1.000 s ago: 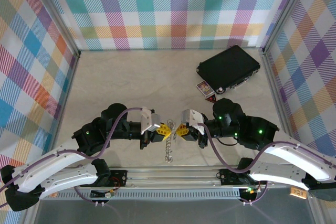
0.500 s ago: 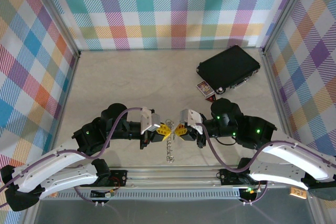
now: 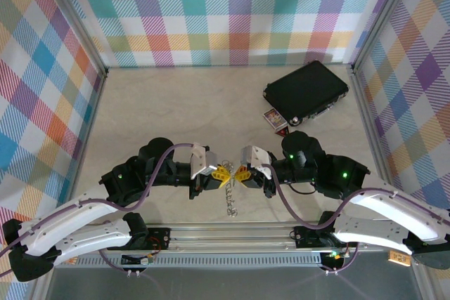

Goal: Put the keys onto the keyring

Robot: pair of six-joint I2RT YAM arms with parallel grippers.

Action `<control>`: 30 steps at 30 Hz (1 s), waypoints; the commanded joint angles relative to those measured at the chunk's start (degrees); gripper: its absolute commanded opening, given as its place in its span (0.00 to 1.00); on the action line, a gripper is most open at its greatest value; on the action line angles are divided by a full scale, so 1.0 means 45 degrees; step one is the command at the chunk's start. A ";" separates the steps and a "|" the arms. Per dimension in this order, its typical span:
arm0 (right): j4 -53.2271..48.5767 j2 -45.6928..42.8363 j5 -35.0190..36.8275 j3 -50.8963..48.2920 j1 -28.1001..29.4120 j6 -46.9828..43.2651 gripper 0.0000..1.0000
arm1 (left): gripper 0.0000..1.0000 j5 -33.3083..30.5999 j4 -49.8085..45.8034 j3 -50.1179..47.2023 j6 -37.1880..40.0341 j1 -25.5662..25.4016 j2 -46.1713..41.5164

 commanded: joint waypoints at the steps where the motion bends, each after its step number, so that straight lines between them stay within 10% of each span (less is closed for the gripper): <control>1: 0.0566 0.0106 -0.0468 -0.0118 -0.0028 -0.0009 0.00 | 0.00 0.0133 0.0332 0.0148 0.0087 0.0073 0.0047; 30: 0.0856 -0.0686 -0.0345 -0.1345 -0.0042 -0.0991 0.00 | 0.00 0.0691 0.2479 -0.0526 -0.1647 0.0073 0.0158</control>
